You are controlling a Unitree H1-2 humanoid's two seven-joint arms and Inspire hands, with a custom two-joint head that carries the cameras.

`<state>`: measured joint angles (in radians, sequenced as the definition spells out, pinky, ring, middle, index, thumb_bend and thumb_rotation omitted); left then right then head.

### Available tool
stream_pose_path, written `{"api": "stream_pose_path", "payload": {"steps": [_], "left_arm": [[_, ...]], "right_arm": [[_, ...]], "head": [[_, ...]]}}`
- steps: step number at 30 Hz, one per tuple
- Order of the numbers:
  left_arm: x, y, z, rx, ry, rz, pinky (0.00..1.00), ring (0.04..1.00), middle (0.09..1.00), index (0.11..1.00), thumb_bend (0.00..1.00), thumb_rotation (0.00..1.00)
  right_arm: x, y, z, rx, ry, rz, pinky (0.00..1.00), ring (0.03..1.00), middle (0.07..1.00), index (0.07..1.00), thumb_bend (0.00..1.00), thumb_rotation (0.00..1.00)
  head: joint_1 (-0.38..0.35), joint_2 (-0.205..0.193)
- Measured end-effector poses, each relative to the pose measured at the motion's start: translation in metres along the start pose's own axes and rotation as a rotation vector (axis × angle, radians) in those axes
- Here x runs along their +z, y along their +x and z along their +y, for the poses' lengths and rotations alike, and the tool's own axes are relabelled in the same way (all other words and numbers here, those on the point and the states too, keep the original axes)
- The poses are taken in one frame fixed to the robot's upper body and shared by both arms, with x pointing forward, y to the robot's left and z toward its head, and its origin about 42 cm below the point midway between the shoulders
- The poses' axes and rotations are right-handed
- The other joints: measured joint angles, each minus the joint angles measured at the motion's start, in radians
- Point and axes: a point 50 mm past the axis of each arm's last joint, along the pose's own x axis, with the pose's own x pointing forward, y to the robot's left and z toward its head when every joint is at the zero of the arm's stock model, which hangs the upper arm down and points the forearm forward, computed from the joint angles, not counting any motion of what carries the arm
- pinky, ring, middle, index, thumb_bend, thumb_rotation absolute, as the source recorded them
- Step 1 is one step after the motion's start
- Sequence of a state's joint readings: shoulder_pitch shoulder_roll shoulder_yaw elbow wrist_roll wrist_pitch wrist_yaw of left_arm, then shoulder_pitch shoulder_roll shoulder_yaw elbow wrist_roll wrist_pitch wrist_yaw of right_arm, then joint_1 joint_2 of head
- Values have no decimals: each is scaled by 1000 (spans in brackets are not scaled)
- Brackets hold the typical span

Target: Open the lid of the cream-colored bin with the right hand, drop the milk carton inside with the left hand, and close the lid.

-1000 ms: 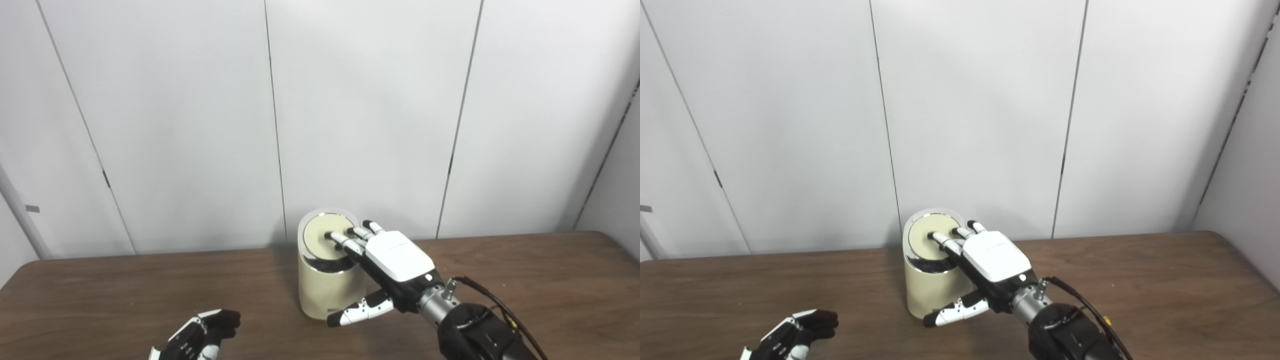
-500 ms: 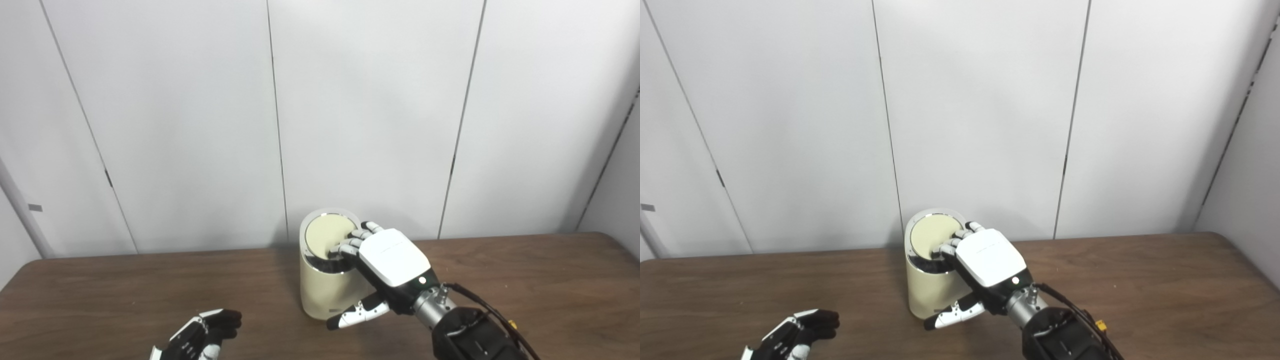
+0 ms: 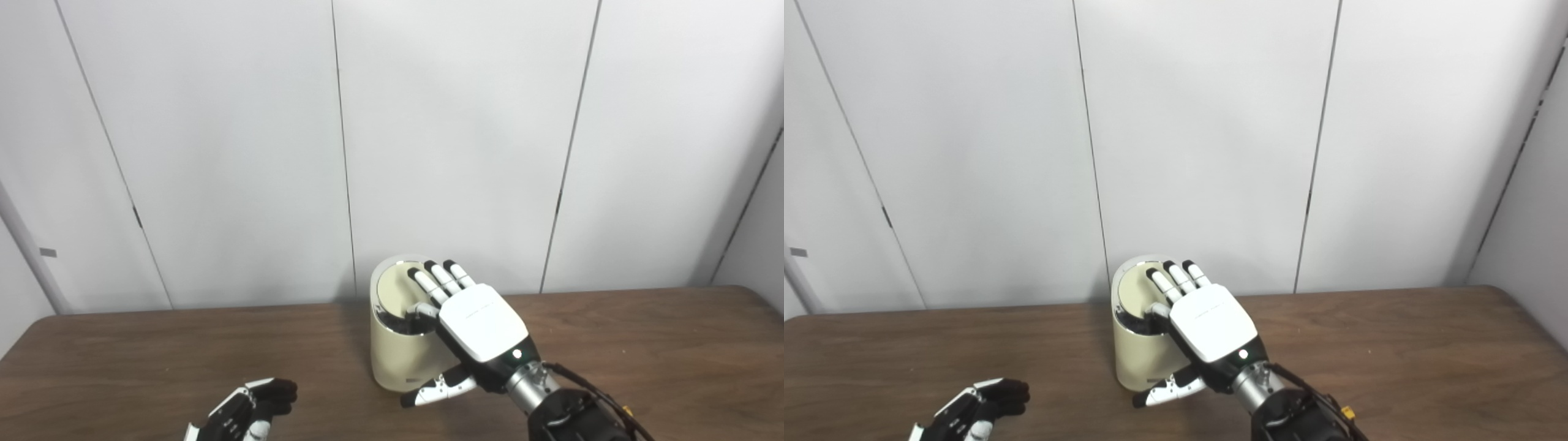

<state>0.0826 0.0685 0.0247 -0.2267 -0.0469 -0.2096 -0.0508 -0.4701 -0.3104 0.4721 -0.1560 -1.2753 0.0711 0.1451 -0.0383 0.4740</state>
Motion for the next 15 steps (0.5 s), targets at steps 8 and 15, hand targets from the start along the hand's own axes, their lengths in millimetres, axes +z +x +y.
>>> {"api": "stream_pose_path", "payload": {"steps": [8, 15], "left_arm": [[4, -3, 1, -3, -4, -6, 679, 692, 698, 676, 386, 616], [5, -4, 1, -3, -5, 0, 669, 685, 698, 674, 397, 604]], "right_arm": [[-2, -5, 5, 39, 31, 2, 1000, 997, 907, 825, 731, 835], [-9, -2, 3, 76, 151, 1, 967, 934, 794, 802, 726, 830]], "head": [[3, 9], [8, 20]]}}
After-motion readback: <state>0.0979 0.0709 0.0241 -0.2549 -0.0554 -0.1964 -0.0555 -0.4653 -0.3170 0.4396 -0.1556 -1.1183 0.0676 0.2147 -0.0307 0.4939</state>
